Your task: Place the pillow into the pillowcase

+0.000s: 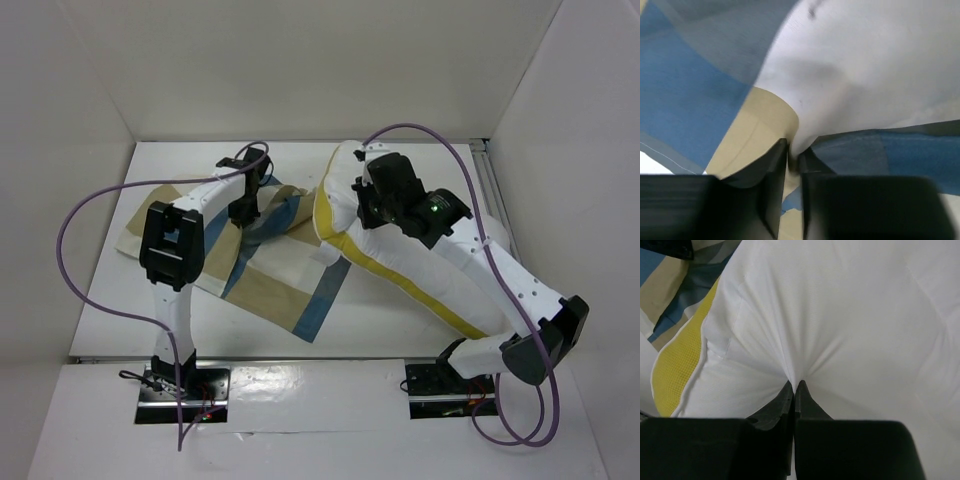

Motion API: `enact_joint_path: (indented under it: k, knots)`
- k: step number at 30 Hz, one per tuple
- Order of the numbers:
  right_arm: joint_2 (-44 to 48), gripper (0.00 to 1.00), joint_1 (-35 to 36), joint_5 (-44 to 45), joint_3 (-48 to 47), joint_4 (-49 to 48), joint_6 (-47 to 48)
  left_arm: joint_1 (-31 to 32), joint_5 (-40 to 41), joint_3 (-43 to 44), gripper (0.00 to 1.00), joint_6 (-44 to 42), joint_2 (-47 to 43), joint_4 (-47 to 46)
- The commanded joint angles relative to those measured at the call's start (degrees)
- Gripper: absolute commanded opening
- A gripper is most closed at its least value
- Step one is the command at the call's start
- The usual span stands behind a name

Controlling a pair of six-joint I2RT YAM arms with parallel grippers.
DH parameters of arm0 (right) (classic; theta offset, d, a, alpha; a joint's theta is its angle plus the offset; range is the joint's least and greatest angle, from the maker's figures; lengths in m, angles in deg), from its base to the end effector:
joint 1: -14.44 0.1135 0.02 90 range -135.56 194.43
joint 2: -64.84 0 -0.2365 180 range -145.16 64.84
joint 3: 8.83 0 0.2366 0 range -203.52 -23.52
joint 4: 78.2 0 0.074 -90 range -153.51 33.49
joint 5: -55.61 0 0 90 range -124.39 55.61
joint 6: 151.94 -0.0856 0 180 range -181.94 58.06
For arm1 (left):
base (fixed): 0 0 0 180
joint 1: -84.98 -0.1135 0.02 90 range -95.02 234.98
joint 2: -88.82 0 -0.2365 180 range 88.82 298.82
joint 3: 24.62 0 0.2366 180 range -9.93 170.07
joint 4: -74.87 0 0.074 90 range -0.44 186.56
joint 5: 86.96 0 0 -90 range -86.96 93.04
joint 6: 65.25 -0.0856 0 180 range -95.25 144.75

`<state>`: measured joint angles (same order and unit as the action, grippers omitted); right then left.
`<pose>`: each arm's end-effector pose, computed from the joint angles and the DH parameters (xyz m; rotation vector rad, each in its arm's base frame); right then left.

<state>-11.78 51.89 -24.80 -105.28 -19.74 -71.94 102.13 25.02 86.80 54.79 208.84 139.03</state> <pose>0.2560 0.1781 0.3250 -0.4447 2.2024 0.2620 0.4086 -0.0926 0.1364 -0.3818 2.6723 0.3165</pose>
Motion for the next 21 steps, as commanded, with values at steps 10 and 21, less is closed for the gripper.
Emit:
enact_joint_path:
  k: [10, 21]
  knots:
    - [-1.08, 0.00, 1.30, -13.87, -7.46, -11.48, 4.90, -2.81, -12.27, 8.65, 0.00, -2.17, -7.26, 5.89]
    - [-4.68, 0.00, 15.81, -17.32, 10.47, -16.61, 2.70, -9.23, -29.62, 5.24, 0.00, -3.24, -12.97, 7.04]
